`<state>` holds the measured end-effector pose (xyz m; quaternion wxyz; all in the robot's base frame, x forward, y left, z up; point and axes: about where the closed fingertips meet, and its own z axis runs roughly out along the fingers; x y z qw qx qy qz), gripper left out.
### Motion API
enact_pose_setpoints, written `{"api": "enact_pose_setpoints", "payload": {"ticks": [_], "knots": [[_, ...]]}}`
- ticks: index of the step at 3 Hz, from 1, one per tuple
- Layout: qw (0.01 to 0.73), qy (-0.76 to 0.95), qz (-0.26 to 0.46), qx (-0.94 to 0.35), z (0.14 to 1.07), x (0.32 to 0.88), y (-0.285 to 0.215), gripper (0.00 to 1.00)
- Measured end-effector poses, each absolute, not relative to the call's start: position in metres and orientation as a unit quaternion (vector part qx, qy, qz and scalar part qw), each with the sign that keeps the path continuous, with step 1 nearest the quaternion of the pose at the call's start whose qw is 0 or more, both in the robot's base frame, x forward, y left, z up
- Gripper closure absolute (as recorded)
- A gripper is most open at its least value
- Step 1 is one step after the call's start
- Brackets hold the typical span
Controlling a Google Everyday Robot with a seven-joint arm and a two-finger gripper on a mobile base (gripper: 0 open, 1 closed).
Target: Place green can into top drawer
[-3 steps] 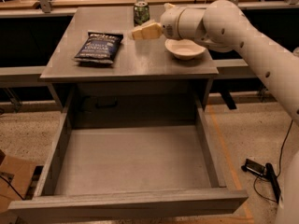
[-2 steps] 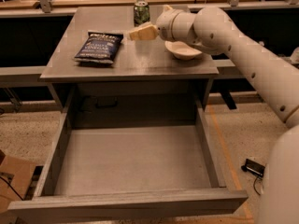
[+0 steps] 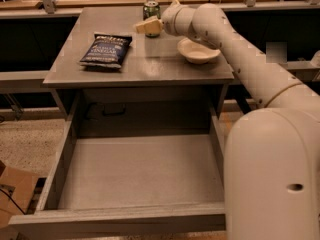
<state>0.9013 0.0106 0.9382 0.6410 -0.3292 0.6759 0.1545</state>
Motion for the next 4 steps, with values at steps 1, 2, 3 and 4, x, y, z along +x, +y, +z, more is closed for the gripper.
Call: {"api": "enact_pose_setpoints", "payload": {"ticks": [1,2,3,4], "knots": [[0.643,0.686,0.149,-0.306,0.925,0.937,0.017,0.0],[0.643,0.692,0.151,-0.293,0.911,0.967,0.034,0.0],[0.653,0.685,0.168,-0.277,0.906,0.987,0.049,0.15],[0.667,0.669,0.184,-0.273,0.908,0.996,0.056,0.39]]}}
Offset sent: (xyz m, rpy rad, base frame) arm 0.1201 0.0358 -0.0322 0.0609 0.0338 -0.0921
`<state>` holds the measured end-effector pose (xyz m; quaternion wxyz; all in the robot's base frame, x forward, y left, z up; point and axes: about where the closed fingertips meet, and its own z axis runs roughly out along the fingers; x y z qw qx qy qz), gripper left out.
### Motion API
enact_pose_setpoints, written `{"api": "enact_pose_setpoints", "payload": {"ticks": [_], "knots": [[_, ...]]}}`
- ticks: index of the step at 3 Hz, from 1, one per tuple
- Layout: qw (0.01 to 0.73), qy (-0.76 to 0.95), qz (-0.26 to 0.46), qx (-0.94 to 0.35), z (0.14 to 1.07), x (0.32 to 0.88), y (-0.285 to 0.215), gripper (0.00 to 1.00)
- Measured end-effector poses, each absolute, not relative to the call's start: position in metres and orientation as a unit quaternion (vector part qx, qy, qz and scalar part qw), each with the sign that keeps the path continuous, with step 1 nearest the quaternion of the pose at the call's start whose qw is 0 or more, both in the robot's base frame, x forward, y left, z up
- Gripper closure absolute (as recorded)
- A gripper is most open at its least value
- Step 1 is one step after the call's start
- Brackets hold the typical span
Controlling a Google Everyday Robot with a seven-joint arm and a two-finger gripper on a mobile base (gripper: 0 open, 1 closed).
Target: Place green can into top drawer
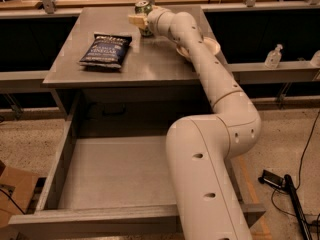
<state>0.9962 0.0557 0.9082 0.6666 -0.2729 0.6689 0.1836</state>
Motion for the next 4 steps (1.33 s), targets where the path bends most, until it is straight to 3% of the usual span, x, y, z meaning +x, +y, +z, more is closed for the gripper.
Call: {"api": "enact_pose_setpoints", "payload": {"ticks": [2,3,4], "knots": [[0.671,0.648,0.182,-0.31,0.939,0.978,0.038,0.85],[0.625,0.659,0.187,-0.376,0.985,0.915,0.01,1.0],[0.586,0.681,0.188,-0.397,1.021,0.854,-0.019,1.0]]}}
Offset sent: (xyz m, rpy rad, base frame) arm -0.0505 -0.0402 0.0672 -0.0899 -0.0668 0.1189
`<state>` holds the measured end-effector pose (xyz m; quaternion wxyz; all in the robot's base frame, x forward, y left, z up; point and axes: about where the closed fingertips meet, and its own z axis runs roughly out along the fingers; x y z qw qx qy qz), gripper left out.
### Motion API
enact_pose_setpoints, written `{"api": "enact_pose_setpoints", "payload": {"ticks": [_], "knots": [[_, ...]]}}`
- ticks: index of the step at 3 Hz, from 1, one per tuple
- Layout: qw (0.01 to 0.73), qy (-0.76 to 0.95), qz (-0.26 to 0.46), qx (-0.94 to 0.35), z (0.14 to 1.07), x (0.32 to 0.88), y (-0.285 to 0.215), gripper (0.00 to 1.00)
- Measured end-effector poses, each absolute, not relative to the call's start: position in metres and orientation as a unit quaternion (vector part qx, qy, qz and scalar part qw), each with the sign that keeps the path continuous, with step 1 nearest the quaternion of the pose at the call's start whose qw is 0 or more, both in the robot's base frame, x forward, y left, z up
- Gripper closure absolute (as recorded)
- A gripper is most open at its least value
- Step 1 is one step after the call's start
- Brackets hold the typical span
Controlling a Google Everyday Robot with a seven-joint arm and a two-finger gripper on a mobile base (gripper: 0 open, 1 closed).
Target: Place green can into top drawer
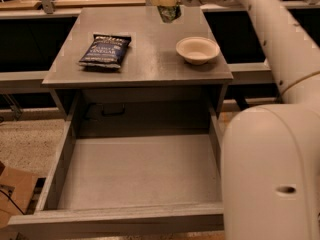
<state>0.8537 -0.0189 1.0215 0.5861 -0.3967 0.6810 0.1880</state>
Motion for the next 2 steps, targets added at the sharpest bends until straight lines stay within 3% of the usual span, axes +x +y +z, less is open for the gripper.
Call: {"api": "enact_pose_setpoints", "payload": {"ticks": [2], "knots": [[0.639,0.678,0.226,-0.286,1.157,0.709,-0.087,1.0]]}}
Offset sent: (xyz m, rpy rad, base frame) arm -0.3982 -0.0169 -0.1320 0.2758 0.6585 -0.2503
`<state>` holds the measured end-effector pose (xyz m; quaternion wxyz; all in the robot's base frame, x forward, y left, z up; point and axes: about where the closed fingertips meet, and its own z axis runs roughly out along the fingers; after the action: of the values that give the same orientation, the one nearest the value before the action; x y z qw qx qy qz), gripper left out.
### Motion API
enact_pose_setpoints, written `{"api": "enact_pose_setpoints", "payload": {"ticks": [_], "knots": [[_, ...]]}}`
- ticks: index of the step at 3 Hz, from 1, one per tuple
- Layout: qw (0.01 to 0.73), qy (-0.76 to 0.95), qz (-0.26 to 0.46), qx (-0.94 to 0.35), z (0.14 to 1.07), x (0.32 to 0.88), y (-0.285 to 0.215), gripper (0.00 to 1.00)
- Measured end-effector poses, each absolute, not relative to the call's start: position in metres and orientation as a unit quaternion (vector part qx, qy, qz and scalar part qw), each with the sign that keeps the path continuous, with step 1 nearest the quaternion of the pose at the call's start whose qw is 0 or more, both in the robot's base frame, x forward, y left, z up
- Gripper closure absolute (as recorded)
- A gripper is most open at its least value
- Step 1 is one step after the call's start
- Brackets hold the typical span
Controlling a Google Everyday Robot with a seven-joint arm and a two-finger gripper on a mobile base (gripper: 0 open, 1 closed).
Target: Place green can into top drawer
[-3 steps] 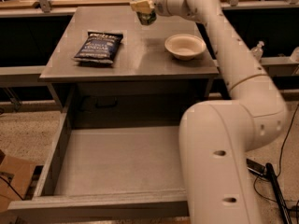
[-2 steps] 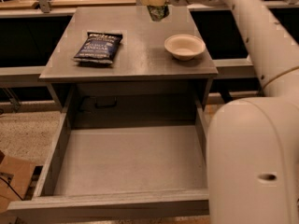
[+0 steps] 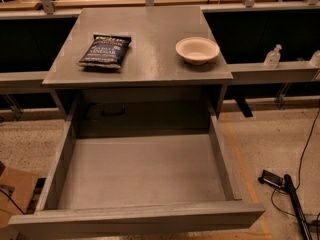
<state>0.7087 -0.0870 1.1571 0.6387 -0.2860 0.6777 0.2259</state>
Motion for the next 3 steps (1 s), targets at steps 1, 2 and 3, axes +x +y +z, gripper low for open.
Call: {"api": "enact_pose_setpoints", "payload": {"ticks": [1,2,3], "knots": [[0.665,0.665,0.228,-0.253,1.196,0.665,-0.09,1.0],[0.649,0.67,0.24,-0.27,1.185,0.679,-0.08,1.0],[0.632,0.672,0.288,-0.259,1.182,0.661,-0.066,1.0]]}}
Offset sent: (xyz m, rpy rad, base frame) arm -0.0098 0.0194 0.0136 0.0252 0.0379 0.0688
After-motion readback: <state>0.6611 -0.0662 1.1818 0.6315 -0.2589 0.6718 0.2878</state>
